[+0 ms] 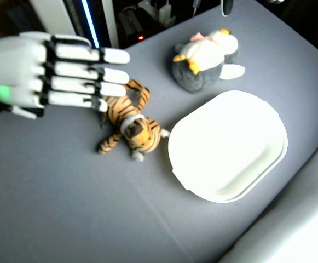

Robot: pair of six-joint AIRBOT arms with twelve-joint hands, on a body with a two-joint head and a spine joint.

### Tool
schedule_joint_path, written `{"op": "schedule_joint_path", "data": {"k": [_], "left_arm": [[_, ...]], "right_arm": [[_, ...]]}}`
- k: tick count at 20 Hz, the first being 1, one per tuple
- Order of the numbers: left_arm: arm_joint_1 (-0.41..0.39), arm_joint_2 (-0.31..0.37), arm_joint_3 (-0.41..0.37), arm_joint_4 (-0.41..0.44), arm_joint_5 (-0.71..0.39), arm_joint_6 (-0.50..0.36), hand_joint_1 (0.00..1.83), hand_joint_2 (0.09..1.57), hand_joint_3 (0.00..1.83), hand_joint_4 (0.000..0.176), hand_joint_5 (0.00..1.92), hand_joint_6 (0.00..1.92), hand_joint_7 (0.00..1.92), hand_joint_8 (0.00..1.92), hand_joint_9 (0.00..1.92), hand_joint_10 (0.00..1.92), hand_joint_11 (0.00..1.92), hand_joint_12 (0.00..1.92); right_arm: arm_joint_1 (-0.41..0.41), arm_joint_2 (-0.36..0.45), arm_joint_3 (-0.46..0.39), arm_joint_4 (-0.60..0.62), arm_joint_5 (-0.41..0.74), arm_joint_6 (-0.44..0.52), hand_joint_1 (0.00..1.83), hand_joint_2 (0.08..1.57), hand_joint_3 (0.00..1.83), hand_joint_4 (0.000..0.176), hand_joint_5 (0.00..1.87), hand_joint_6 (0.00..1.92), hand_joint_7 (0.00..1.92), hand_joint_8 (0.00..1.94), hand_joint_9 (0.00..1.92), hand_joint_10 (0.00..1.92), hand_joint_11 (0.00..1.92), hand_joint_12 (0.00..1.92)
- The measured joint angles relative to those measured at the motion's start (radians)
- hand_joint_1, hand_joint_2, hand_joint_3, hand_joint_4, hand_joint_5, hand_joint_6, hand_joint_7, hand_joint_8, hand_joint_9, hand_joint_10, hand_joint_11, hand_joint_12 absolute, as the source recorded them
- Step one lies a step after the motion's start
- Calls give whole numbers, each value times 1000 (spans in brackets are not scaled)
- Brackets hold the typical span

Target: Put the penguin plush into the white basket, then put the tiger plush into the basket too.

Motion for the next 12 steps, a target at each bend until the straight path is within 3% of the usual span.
{"op": "schedule_joint_path", "data": {"k": [1,2,3,5,6,8,10,12], "left_arm": [[0,0,1,10,4,-2,554,941,5,176,171,8,91,5,80,14,19,77],[2,0,3,17,5,-5,575,943,5,163,191,14,104,8,95,17,48,91],[10,0,5,17,5,-6,566,948,6,160,197,12,115,10,104,17,50,94],[16,-2,7,0,25,-15,540,940,1,145,202,2,155,3,160,10,84,137],[16,-2,13,4,39,-34,541,931,4,143,198,2,156,2,172,2,52,230],[16,-2,24,39,73,-71,536,859,1,173,193,0,207,4,266,5,73,499],[16,-2,24,62,117,-71,605,792,1,176,113,0,174,0,248,0,10,680],[7,-2,37,71,201,-41,693,735,0,176,56,0,139,1,218,1,0,652]], "right_arm": [[0,-7,8,-1,-10,0,582,1185,2,41,456,1,352,0,359,2,194,536],[0,-15,16,3,-21,0,614,1193,2,37,455,1,354,0,368,2,211,528],[0,-21,22,2,-36,1,629,1201,5,41,431,0,351,0,360,0,205,521],[0,-31,26,5,-56,5,664,1222,8,21,432,3,371,6,377,6,217,522],[0,-32,26,1,-58,5,681,1230,9,20,428,1,376,7,386,8,223,522],[1,-33,29,0,-55,6,696,1239,5,38,417,2,378,4,383,4,218,509],[3,-33,30,0,-54,6,723,1245,3,37,415,1,378,2,375,0,206,490],[13,-34,31,-8,-58,7,735,1234,1,36,435,0,408,0,398,0,264,398]]}}
